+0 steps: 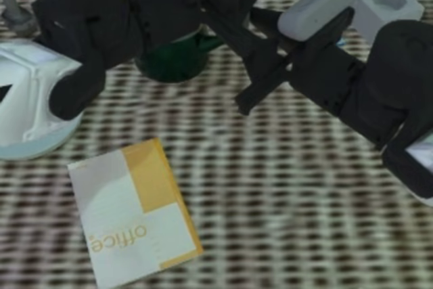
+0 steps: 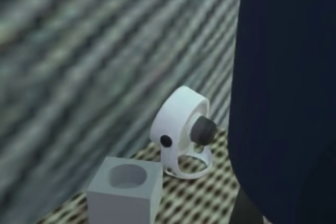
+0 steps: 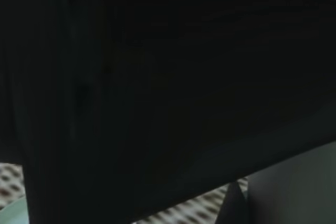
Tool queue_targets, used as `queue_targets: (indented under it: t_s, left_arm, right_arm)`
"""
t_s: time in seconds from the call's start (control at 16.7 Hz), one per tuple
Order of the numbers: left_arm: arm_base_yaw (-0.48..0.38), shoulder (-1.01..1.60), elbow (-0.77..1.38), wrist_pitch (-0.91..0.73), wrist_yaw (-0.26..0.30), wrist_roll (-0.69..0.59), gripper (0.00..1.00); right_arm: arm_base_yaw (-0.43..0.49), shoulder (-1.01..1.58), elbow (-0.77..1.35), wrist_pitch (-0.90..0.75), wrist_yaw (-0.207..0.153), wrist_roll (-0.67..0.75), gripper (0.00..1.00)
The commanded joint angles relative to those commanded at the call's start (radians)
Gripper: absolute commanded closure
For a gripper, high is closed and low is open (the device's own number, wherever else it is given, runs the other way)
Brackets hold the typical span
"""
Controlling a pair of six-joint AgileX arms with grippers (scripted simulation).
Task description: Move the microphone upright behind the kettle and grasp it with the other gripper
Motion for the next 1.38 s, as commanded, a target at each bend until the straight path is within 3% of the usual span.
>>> queue_targets:
  t_s: [0.42,1.02,1.38]
  left_arm:
    - [0.000,0.000,0.000,0.000,0.000,0.000,1.00]
    - [0.002,-0.001,-0.001,0.000,0.002,0.001,1.00]
    - [0.111,-0.057,-0.053,-0.008,0.093,0.000,1.00]
  right_arm:
    - [0.000,0.000,0.000,0.000,0.000,0.000,0.02]
    - [-0.001,-0.003,-0.003,-0.001,-0.001,0.000,0.00]
    - [-0.027,-0.190,-0.173,-0.022,-0.030,0.000,0.00]
